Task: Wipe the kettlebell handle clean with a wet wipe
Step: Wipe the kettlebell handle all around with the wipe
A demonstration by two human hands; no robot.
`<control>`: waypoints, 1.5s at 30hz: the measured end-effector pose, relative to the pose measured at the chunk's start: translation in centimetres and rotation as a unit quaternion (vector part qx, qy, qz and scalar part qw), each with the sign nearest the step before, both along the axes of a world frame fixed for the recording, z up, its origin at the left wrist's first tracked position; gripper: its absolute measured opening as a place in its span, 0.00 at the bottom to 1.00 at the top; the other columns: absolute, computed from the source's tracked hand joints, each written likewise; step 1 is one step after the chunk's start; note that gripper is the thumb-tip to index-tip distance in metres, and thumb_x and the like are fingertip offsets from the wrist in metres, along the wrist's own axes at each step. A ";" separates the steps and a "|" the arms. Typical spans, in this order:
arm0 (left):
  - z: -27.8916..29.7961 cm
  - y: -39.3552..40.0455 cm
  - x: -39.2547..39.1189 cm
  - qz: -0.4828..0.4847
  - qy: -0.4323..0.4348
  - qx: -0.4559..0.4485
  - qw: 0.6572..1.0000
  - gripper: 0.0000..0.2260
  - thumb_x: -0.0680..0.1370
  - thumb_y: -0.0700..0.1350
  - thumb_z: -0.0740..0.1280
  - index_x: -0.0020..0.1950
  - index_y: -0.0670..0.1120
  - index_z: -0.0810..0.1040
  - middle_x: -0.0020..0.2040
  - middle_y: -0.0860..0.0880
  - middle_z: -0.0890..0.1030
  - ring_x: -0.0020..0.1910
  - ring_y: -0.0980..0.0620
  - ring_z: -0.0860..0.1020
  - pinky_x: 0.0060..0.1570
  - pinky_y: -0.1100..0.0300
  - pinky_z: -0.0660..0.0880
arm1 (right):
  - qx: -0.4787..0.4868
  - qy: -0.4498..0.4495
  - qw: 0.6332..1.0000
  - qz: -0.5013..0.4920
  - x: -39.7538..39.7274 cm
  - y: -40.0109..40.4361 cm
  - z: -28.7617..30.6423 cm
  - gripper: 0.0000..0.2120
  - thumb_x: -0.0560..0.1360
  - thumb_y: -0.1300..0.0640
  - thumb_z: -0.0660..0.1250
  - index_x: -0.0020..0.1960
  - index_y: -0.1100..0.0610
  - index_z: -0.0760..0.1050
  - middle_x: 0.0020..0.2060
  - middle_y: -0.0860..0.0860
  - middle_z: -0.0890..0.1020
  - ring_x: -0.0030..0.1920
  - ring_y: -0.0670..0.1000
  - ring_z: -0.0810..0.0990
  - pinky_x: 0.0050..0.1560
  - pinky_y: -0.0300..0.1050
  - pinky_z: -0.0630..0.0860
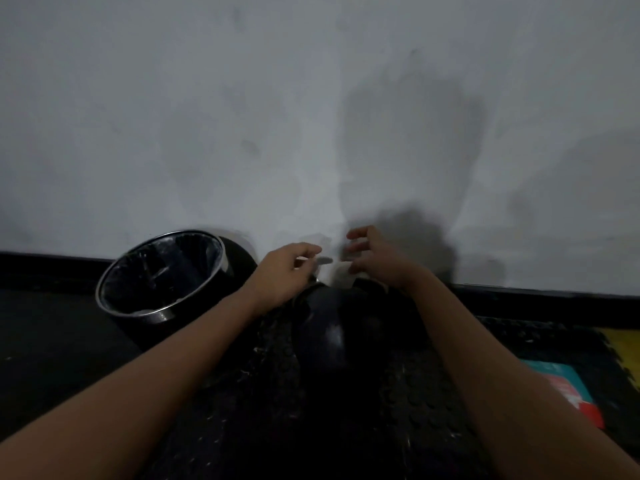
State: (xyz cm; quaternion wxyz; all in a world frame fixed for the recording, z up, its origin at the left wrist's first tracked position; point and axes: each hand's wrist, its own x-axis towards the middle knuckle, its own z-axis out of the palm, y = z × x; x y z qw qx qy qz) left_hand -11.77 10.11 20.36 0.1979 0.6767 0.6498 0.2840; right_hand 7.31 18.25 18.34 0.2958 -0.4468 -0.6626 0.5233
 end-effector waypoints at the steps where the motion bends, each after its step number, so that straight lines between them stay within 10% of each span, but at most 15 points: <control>1: -0.7 -0.2 0.6 -0.017 0.010 0.010 1.000 0.14 0.80 0.47 0.65 0.65 0.49 0.78 0.60 0.54 0.79 0.55 0.58 0.78 0.52 0.78 0.67 | 0.001 -0.009 1.000 -0.006 0.3 -0.3 -0.2 0.24 0.69 0.71 0.69 0.60 0.56 0.68 0.52 0.54 0.76 0.47 0.47 0.78 0.40 0.32 0.77; 7: -2.3 -0.2 1.2 -0.065 0.125 0.051 0.989 0.19 0.78 0.54 0.66 0.68 0.51 0.76 0.62 0.52 0.78 0.54 0.54 0.79 0.58 0.63 0.72 | -0.093 0.080 0.991 -0.046 1.5 -1.3 -1.7 0.03 0.75 0.63 0.65 0.49 0.58 0.74 0.39 0.53 0.76 0.40 0.48 0.75 0.39 0.38 0.72; 10: -2.5 -0.4 1.6 -0.080 0.250 0.081 0.961 0.21 0.80 0.57 0.59 0.71 0.50 0.71 0.62 0.49 0.77 0.55 0.47 0.79 0.58 0.53 0.74 | -0.171 0.176 0.968 -0.062 1.7 -1.9 -1.4 0.10 0.78 0.60 0.56 0.44 0.58 0.75 0.34 0.53 0.77 0.34 0.48 0.76 0.34 0.37 0.74; 16: -3.9 -0.1 3.5 -0.025 0.387 0.161 0.907 0.18 0.83 0.52 0.52 0.64 0.46 0.73 0.52 0.45 0.76 0.46 0.43 0.77 0.56 0.50 0.70 | 0.002 -0.044 0.998 -0.054 1.6 -1.9 -3.0 0.21 0.78 0.49 0.49 0.50 0.52 0.80 0.52 0.54 0.82 0.56 0.53 0.78 0.63 0.48 0.70; 21: -4.7 -0.4 0.1 -0.055 0.362 0.072 0.928 0.20 0.80 0.51 0.45 0.58 0.46 0.73 0.51 0.46 0.76 0.51 0.43 0.76 0.47 0.49 0.75 | 0.036 -0.071 0.987 -0.138 1.2 -2.6 -3.7 0.18 0.81 0.58 0.51 0.57 0.55 0.79 0.56 0.55 0.79 0.57 0.51 0.74 0.48 0.36 0.62; 26: -3.3 1.0 1.0 -0.014 0.201 -0.050 0.978 0.27 0.77 0.54 0.41 0.58 0.42 0.73 0.57 0.40 0.78 0.58 0.40 0.75 0.59 0.48 0.71 | 0.094 -0.125 0.973 -0.167 0.9 -2.3 -5.4 0.13 0.81 0.60 0.54 0.53 0.63 0.77 0.55 0.64 0.80 0.55 0.59 0.77 0.52 0.46 0.66; 34: -5.5 0.2 3.5 -0.031 0.217 0.175 0.960 0.12 0.83 0.42 0.52 0.58 0.50 0.74 0.50 0.50 0.78 0.50 0.47 0.76 0.62 0.51 0.67 | 0.126 -0.177 0.965 -0.146 1.6 -1.9 -7.3 0.13 0.81 0.59 0.53 0.59 0.59 0.75 0.57 0.64 0.78 0.58 0.62 0.75 0.51 0.45 0.64; 40: -7.8 -0.6 0.0 0.035 0.058 0.154 0.986 0.18 0.84 0.48 0.52 0.67 0.46 0.75 0.58 0.49 0.80 0.58 0.51 0.77 0.64 0.54 0.70 | 0.122 -0.137 0.967 -0.175 1.1 -1.5 -8.2 0.09 0.80 0.61 0.57 0.53 0.61 0.76 0.49 0.60 0.79 0.49 0.57 0.74 0.44 0.41 0.59; 45: -5.7 0.3 1.7 0.088 0.033 0.191 0.977 0.15 0.81 0.50 0.61 0.42 0.45 0.83 0.39 0.49 0.84 0.41 0.52 0.83 0.43 0.54 0.77 | 0.094 -0.073 0.968 -0.221 0.7 -1.8 -7.9 0.16 0.81 0.60 0.54 0.36 0.54 0.68 0.31 0.47 0.70 0.41 0.51 0.69 0.39 0.40 0.58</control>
